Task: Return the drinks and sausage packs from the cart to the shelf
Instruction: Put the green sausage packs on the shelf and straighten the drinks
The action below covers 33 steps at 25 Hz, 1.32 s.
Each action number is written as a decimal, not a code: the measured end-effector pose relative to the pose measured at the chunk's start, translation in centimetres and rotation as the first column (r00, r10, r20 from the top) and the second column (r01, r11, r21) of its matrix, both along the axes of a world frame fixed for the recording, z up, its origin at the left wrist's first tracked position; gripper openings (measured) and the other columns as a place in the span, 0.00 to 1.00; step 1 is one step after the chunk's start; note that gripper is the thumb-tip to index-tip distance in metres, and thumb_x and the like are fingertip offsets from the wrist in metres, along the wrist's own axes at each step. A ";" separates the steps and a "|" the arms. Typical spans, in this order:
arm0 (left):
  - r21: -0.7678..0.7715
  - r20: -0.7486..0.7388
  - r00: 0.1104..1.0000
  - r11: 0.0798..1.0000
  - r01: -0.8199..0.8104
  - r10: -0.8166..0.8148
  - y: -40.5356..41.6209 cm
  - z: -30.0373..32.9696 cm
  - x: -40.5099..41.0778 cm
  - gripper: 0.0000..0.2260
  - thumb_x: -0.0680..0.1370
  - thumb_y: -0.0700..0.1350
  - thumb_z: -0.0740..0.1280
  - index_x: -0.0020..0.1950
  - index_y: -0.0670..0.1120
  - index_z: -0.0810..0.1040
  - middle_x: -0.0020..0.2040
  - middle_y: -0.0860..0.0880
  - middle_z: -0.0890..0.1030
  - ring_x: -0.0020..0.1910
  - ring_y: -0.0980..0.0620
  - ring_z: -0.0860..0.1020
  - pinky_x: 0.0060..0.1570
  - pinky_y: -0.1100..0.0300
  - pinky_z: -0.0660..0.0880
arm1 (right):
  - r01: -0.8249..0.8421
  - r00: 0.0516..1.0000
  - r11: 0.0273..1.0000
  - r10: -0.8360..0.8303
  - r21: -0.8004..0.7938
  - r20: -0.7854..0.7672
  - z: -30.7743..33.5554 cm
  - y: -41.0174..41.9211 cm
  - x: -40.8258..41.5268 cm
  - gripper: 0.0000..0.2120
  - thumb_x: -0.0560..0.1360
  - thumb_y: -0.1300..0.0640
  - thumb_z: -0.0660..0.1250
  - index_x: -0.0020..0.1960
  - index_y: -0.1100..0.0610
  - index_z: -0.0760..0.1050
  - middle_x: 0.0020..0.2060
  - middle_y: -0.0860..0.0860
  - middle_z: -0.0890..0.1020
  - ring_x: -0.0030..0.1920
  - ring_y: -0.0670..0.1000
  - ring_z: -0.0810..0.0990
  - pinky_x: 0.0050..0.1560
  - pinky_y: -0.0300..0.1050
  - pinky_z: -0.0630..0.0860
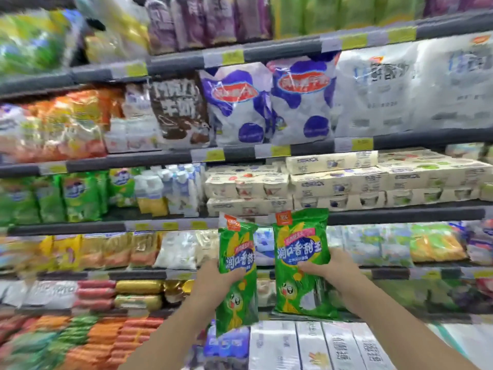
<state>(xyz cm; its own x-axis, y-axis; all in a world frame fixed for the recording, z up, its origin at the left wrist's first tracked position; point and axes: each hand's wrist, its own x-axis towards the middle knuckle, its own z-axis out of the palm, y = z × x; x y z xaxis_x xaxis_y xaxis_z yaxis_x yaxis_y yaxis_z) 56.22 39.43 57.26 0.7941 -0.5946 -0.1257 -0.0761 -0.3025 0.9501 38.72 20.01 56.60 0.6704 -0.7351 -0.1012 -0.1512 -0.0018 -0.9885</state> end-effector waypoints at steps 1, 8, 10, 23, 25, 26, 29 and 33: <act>-0.009 -0.008 0.999 0.999 -0.034 0.034 2.5 0.4 2.5 0.07 0.73 0.44 0.75 0.50 0.45 0.82 0.43 0.48 0.87 0.40 0.50 0.85 0.41 0.56 0.81 | -0.037 0.999 0.999 0.036 -0.010 -0.006 0.3 2.0 3.4 0.18 0.63 0.57 0.82 0.50 0.58 0.81 0.41 0.50 0.88 0.45 0.52 0.87 0.49 0.49 0.80; -0.094 -0.087 0.971 0.968 -0.233 0.225 16.6 1.8 18.5 0.07 0.74 0.42 0.75 0.50 0.49 0.82 0.45 0.48 0.87 0.47 0.45 0.85 0.54 0.45 0.80 | -0.234 0.972 0.972 0.234 -0.029 -0.007 1.9 13.8 22.5 0.17 0.64 0.57 0.82 0.50 0.58 0.81 0.41 0.51 0.88 0.45 0.51 0.86 0.50 0.49 0.80; -0.108 -0.116 0.963 0.961 -0.256 0.243 17.9 1.5 21.6 0.10 0.73 0.43 0.75 0.52 0.48 0.82 0.46 0.47 0.87 0.49 0.44 0.85 0.56 0.42 0.79 | -0.280 0.960 0.960 0.280 -0.027 0.011 2.3 15.6 25.6 0.14 0.66 0.59 0.81 0.49 0.57 0.81 0.40 0.49 0.88 0.43 0.49 0.86 0.45 0.45 0.79; -0.146 -0.145 0.939 0.932 -0.332 0.312 13.1 5.4 40.9 0.61 0.50 0.59 0.84 0.75 0.41 0.59 0.68 0.39 0.74 0.64 0.39 0.76 0.63 0.38 0.73 | -0.485 0.874 0.874 0.484 0.019 0.042 4.4 13.2 37.5 0.17 0.68 0.60 0.79 0.55 0.58 0.81 0.46 0.51 0.88 0.49 0.52 0.87 0.57 0.54 0.80; -0.149 -0.152 0.943 0.937 -0.317 0.295 12.2 6.0 43.1 0.63 0.49 0.61 0.84 0.77 0.44 0.57 0.71 0.40 0.71 0.67 0.39 0.74 0.66 0.38 0.71 | -0.494 0.869 0.869 0.493 0.025 0.036 4.7 12.9 38.3 0.17 0.68 0.60 0.79 0.55 0.58 0.81 0.47 0.51 0.88 0.48 0.51 0.87 0.57 0.53 0.80; -0.163 -0.165 0.944 0.936 -0.312 0.286 11.8 6.9 43.4 0.61 0.53 0.60 0.83 0.78 0.46 0.56 0.73 0.41 0.69 0.68 0.39 0.73 0.67 0.37 0.69 | -0.497 0.868 0.867 0.496 0.033 0.034 4.7 13.0 38.7 0.17 0.68 0.60 0.79 0.55 0.58 0.81 0.47 0.51 0.88 0.49 0.51 0.87 0.57 0.53 0.80; -0.184 -0.163 0.948 0.935 -0.302 0.274 10.2 8.1 45.8 0.46 0.70 0.53 0.77 0.80 0.47 0.53 0.79 0.43 0.61 0.75 0.39 0.64 0.73 0.37 0.59 | -0.479 0.878 0.876 0.478 0.055 0.018 4.6 13.2 40.6 0.18 0.68 0.60 0.79 0.56 0.58 0.80 0.47 0.51 0.88 0.49 0.51 0.87 0.57 0.52 0.80; -0.229 -0.147 0.968 0.946 -0.231 0.201 8.5 8.1 50.2 0.39 0.75 0.50 0.73 0.80 0.46 0.55 0.80 0.43 0.59 0.77 0.42 0.59 0.74 0.41 0.55 | -0.401 0.916 0.912 0.401 0.080 0.020 4.4 14.7 43.8 0.19 0.68 0.60 0.79 0.57 0.59 0.79 0.48 0.53 0.88 0.50 0.52 0.87 0.58 0.53 0.80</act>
<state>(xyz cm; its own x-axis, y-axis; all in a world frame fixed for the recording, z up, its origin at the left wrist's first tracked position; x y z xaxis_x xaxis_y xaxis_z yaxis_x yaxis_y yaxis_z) 106.45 47.93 65.35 0.8949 -0.4345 -0.1020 0.0849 -0.0586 0.9947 82.50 34.69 61.00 0.9076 -0.3936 -0.1460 -0.1514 0.0175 -0.9883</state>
